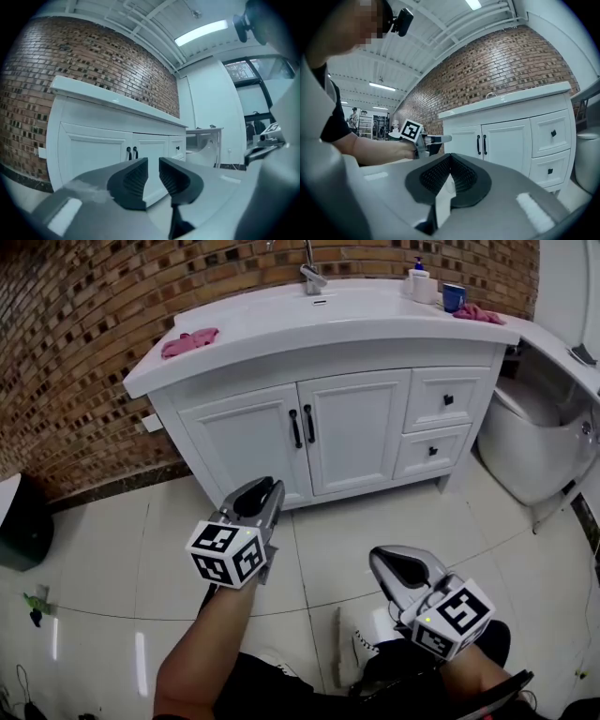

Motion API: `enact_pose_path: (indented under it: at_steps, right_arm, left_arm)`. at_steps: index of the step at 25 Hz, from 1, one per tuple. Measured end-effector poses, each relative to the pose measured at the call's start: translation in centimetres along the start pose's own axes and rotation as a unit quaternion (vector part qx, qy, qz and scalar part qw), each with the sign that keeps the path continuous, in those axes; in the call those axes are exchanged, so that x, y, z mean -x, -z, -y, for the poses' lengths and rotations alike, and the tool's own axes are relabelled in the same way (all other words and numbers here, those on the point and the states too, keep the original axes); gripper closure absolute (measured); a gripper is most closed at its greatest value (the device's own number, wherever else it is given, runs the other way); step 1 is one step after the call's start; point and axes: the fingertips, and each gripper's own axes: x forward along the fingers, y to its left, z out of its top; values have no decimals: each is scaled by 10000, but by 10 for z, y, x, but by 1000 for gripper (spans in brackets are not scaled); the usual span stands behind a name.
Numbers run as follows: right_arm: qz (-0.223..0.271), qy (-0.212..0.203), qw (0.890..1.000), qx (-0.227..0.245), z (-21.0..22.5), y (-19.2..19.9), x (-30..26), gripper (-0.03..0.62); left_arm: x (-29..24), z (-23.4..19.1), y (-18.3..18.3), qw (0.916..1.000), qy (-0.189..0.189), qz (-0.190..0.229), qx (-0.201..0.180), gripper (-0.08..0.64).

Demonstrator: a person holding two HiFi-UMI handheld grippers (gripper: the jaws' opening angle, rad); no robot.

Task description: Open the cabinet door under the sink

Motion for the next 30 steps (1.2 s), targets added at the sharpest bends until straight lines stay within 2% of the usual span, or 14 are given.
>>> enact_pose_path:
  at_steps: [3,6,10,16,25,30]
  right_arm:
    - [-11,92,10000,8,5,-4,6,584]
    - [-7,193,9998,-49,12,-7,12,584]
    - [8,317,9994,-151,21,-8,18,584]
    - [-35,429,9990,-145,30,-9,23,584]
    - [-189,490,9986,-86,34,-3,17,584]
    - [-290,476,9984,-100,38,4,17,584]
  left_arm:
    - [-33,-8,-13,9992,-134,119,-344,491]
    - [-57,-14,-16,9990,-128,160,-398,491]
    - [-88,-24,-16,9985,-160,11,-526,474]
    - [-122,-48,-14,9988,-296,-27,-376,474]
    - [-168,-80,10,9970,-498,-397,-450,471]
    - [-185,-91,20,9967,-556,-483,-342,471]
